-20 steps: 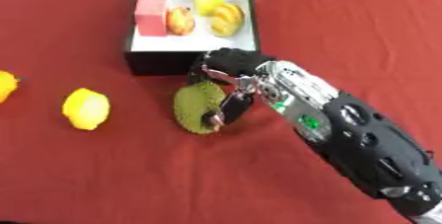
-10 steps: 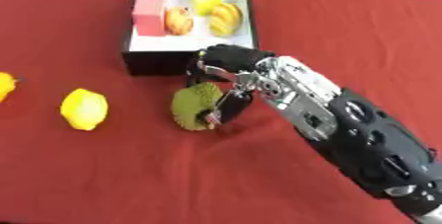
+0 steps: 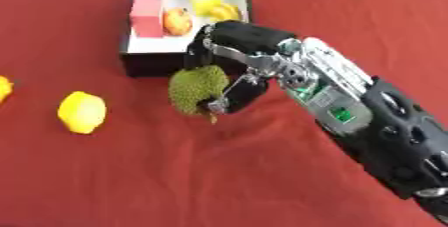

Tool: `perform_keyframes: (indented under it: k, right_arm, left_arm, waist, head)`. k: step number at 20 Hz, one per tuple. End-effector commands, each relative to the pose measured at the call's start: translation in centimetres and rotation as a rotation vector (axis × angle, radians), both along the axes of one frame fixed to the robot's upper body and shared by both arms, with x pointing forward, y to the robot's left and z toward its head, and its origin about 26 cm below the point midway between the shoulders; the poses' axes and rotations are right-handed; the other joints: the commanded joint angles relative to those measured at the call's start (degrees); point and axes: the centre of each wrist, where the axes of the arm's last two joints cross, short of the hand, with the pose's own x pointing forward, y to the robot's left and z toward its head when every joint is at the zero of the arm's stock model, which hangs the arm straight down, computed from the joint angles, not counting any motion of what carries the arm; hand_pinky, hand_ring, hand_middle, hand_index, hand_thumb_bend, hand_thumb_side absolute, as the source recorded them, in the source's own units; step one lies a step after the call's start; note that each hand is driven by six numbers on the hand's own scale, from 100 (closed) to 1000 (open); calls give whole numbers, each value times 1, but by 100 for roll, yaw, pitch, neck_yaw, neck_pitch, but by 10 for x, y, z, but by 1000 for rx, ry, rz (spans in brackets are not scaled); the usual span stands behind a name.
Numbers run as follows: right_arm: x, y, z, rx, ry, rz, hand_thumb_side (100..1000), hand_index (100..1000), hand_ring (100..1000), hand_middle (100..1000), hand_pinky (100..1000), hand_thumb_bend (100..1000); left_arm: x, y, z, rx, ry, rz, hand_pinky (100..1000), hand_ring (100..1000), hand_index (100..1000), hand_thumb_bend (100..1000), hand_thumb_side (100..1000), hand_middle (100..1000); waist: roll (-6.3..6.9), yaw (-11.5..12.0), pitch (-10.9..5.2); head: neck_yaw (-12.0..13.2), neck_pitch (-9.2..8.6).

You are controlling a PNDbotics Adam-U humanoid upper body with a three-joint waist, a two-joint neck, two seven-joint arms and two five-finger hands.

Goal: Pick up objects on the table and place them in the box.

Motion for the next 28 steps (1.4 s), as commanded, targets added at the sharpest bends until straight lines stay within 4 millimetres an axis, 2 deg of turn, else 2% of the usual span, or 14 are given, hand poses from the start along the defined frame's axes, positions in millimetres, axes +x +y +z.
perform_keyframes:
  k: [1, 5, 8, 10, 13, 17, 21, 25, 28]
  right_arm:
    - [-15, -5, 29, 29, -76, 6, 100, 625, 653, 477, 740, 383]
    - [-24, -9, 59, 89, -151, -5, 100, 622, 651, 472, 743, 402]
    - [-20, -10, 81, 126, -198, -34, 100, 624, 653, 474, 747, 409]
    - [-6, -9, 93, 143, -218, -74, 100, 627, 656, 477, 750, 410]
    - [32, -9, 100, 153, -225, -157, 100, 630, 659, 482, 752, 412]
    - [84, -13, 98, 196, -207, -251, 100, 635, 662, 480, 754, 388]
    - [121, -14, 84, 187, -212, -312, 100, 636, 665, 490, 755, 411]
    - [147, -24, 61, 154, -213, -387, 100, 639, 667, 494, 754, 413]
    - [156, -31, 51, 147, -223, -412, 100, 643, 669, 498, 754, 412]
  left_arm:
    - [-6, 7, 16, 25, -41, 18, 765, 868, 821, 559, 632, 793]
    - [-6, 7, 18, 25, -46, 19, 765, 868, 821, 559, 631, 793]
    - [-6, 6, 18, 24, -47, 16, 766, 868, 821, 560, 630, 793]
    - [-6, 4, 20, 23, -53, 11, 766, 869, 821, 561, 629, 793]
    - [-5, -1, 25, 28, -69, -6, 766, 869, 821, 562, 629, 794]
    - [-5, -9, 33, 34, -87, -31, 767, 869, 822, 562, 628, 795]
    - [-4, -15, 38, 31, -106, -52, 767, 869, 821, 561, 628, 795]
    - [-3, -18, 40, 28, -110, -61, 767, 869, 821, 561, 629, 794]
    - [-3, -17, 39, 25, -108, -58, 767, 868, 821, 562, 629, 794]
  waist:
    - [47, -7, -177]
    - [47, 3, -177]
    - [36, 32, -172]
    - [24, 69, -162]
    - [1, 156, -132]
    - [-27, 272, -65]
    - [-65, 383, 7]
    - [-87, 471, 58]
    - [-91, 480, 68]
  head:
    - [-8, -66]
    - [-5, -66]
    - [-28, -79]
    - [-47, -93]
    - [-107, -141]
    - [-196, -218]
    - [-269, -281]
    - [-327, -316]
    - [-330, -323]
